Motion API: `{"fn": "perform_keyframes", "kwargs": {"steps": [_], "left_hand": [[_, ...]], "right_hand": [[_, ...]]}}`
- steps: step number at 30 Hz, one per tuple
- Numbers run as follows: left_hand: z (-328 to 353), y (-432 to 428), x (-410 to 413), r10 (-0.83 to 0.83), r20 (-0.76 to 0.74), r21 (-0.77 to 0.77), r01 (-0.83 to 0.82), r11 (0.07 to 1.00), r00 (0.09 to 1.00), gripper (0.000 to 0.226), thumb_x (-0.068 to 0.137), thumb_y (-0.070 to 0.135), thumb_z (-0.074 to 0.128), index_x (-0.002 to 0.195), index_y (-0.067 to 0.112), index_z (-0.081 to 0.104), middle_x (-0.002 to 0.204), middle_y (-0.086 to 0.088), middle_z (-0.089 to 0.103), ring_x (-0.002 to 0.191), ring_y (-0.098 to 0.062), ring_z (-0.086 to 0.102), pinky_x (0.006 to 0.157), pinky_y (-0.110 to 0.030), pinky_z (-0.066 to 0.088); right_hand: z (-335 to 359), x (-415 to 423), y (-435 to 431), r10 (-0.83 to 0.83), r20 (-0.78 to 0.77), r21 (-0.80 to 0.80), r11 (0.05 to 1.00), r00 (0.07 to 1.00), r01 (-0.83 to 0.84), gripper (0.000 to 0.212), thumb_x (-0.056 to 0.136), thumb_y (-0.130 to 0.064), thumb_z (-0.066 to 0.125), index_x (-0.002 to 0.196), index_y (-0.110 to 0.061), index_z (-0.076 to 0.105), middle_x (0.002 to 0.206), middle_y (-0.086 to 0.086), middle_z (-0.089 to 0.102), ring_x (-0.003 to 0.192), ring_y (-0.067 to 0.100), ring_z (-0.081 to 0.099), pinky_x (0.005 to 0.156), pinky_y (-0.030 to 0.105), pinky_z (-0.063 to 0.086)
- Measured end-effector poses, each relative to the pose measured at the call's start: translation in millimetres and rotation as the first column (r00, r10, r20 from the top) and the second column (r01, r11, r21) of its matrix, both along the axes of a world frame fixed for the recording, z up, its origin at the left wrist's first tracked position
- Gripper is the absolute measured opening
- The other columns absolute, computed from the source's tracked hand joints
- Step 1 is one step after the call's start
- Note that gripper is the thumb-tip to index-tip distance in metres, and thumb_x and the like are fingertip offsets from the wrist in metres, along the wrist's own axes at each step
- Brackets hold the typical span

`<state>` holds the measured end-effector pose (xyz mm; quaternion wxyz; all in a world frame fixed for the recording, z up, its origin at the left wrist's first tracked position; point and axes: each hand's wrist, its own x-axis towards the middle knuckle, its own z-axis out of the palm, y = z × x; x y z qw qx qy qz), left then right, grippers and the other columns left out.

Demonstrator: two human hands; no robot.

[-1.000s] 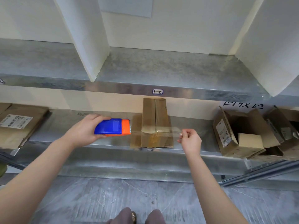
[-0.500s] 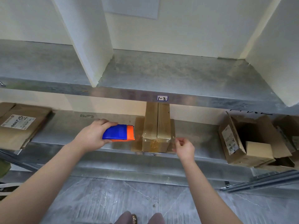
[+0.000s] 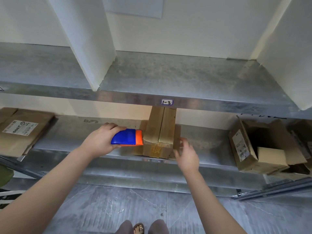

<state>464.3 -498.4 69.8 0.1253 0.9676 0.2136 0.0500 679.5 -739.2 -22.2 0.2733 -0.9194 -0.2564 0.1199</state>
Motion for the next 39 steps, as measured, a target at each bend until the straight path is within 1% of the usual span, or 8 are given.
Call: {"fn": "perform_keyframes", "kwargs": {"steps": [3, 8, 13, 18, 22, 28, 36, 39], "left_hand": [[1.8, -0.9, 0.6, 0.011, 0.010, 0.004, -0.011, 1.000, 1.000, 0.064, 0.076, 0.038, 0.077, 0.134, 0.027, 0.052, 0.121, 0.000, 0.058, 0.114, -0.024, 0.050, 0.086, -0.036, 0.047], [0.2, 0.8, 0.5, 0.000, 0.006, -0.004, 0.000, 1.000, 1.000, 0.064, 0.076, 0.040, 0.076, 0.134, 0.029, 0.052, 0.122, 0.001, 0.057, 0.113, -0.022, 0.049, 0.086, -0.035, 0.047], [0.1, 6.3, -6.2, -0.037, 0.021, -0.004, 0.038, 0.999, 0.999, 0.061, 0.076, 0.040, 0.077, 0.131, 0.028, 0.054, 0.119, 0.002, 0.059, 0.110, -0.022, 0.052, 0.082, -0.033, 0.047], [5.7, 36.8, -40.5, -0.008, 0.021, -0.069, 0.009, 0.998, 1.000, 0.062, 0.076, 0.040, 0.078, 0.131, 0.032, 0.051, 0.122, 0.008, 0.056, 0.111, -0.016, 0.051, 0.089, -0.032, 0.046], [7.2, 47.9, -51.7, -0.018, -0.001, -0.073, 0.018, 0.997, 1.000, 0.061, 0.079, 0.040, 0.075, 0.133, 0.035, 0.049, 0.124, 0.011, 0.054, 0.114, -0.013, 0.050, 0.088, -0.031, 0.046], [-11.4, 31.4, -19.5, -0.038, -0.187, 0.082, 0.054, 0.995, 0.982, 0.061, 0.083, 0.037, 0.067, 0.139, 0.040, 0.042, 0.126, 0.008, 0.053, 0.115, -0.018, 0.049, 0.075, -0.031, 0.046], [-19.5, 23.7, 21.2, -0.005, -0.302, 0.019, 0.011, 1.000, 0.953, 0.057, 0.081, 0.046, 0.064, 0.135, 0.042, 0.045, 0.119, 0.006, 0.054, 0.114, -0.019, 0.049, 0.075, -0.031, 0.044], [-30.8, 20.9, 23.5, -0.036, -0.344, 0.105, 0.077, 0.992, 0.938, 0.045, 0.084, 0.043, 0.061, 0.128, 0.037, 0.053, 0.112, 0.005, 0.056, 0.109, -0.019, 0.049, 0.068, -0.027, 0.039]], "right_hand": [[14.2, -2.9, -9.1, 0.025, -0.009, 0.114, 0.993, 1.000, -0.024, 0.049, 0.096, -0.023, 0.054, 0.141, -0.030, 0.039, 0.135, 0.002, 0.055, 0.119, 0.023, 0.056, 0.090, 0.034, 0.049], [43.4, -20.2, 8.8, 0.210, -0.024, 0.289, 0.937, 0.977, -0.194, 0.054, 0.094, -0.051, 0.051, 0.145, -0.040, 0.038, 0.155, -0.008, 0.030, 0.141, 0.011, 0.030, 0.108, 0.029, 0.030], [30.7, -29.2, 29.1, 0.215, -0.092, 0.247, 0.951, 0.972, -0.187, 0.047, 0.094, -0.032, 0.061, 0.140, -0.037, 0.049, 0.159, -0.009, 0.024, 0.118, 0.012, 0.058, 0.103, 0.021, 0.041], [29.1, -18.2, 28.8, 0.209, -0.151, 0.245, 0.955, 0.966, -0.168, 0.045, 0.091, -0.030, 0.067, 0.133, -0.039, 0.055, 0.155, -0.015, 0.030, 0.118, 0.010, 0.058, 0.103, 0.021, 0.039], [28.6, -18.8, 33.0, 0.198, -0.177, 0.248, 0.957, 0.964, -0.151, 0.042, 0.090, -0.029, 0.068, 0.129, -0.041, 0.059, 0.153, -0.020, 0.032, 0.096, -0.001, 0.062, 0.099, 0.011, 0.037], [27.7, -19.4, 33.4, 0.204, -0.179, 0.254, 0.955, 0.962, -0.155, 0.042, 0.089, -0.028, 0.070, 0.128, -0.038, 0.060, 0.152, -0.019, 0.033, 0.081, -0.016, 0.056, 0.089, 0.000, 0.032], [29.0, -20.8, 33.5, 0.202, -0.161, 0.259, 0.953, 0.966, -0.157, 0.041, 0.090, -0.026, 0.068, 0.130, -0.034, 0.061, 0.152, -0.015, 0.034, 0.098, -0.007, 0.055, 0.088, -0.009, 0.025], [28.4, -19.6, 31.9, 0.213, -0.157, 0.254, 0.952, 0.964, -0.169, 0.041, 0.090, -0.029, 0.067, 0.130, -0.037, 0.060, 0.153, -0.017, 0.033, 0.097, -0.010, 0.053, 0.098, 0.003, 0.033]]}}
